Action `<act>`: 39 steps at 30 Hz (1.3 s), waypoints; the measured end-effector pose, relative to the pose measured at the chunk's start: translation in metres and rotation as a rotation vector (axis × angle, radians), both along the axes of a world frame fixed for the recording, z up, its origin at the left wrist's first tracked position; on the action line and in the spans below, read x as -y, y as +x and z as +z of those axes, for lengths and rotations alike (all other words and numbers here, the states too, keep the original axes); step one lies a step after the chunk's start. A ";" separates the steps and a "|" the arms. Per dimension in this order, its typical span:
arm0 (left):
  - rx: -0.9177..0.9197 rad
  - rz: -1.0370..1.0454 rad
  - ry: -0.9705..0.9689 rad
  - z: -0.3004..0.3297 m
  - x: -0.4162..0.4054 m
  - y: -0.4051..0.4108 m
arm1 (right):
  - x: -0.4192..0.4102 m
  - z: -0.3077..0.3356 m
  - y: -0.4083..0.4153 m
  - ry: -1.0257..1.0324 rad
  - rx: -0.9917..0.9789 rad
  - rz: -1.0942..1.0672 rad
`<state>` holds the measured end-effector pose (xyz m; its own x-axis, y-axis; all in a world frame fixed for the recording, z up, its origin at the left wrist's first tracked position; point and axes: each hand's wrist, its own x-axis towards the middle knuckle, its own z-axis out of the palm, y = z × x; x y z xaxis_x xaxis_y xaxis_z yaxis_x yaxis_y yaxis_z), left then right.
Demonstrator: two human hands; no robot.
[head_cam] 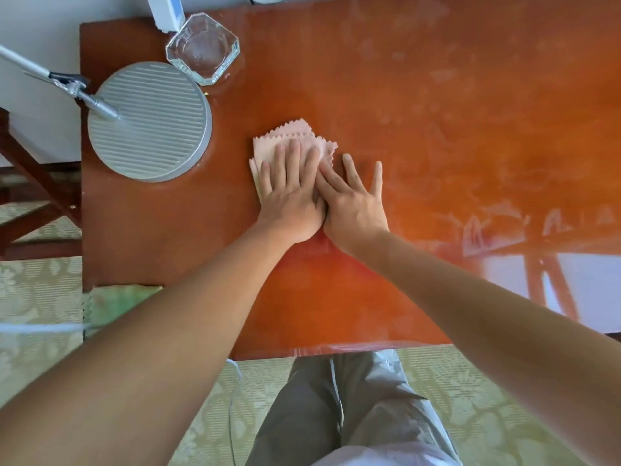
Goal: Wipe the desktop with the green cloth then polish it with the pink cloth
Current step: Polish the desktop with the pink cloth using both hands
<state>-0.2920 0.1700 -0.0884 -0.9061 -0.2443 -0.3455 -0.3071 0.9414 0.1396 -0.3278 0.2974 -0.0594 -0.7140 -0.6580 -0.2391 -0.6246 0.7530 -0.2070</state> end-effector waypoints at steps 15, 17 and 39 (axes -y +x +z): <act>0.018 -0.033 0.040 0.010 -0.081 0.176 | -0.078 0.005 0.159 -0.081 0.068 0.059; 0.032 -0.038 0.026 0.008 -0.080 0.179 | -0.079 0.005 0.161 -0.083 0.067 0.058; 0.014 0.004 0.061 0.007 -0.092 0.185 | -0.087 0.007 0.168 -0.013 0.144 0.016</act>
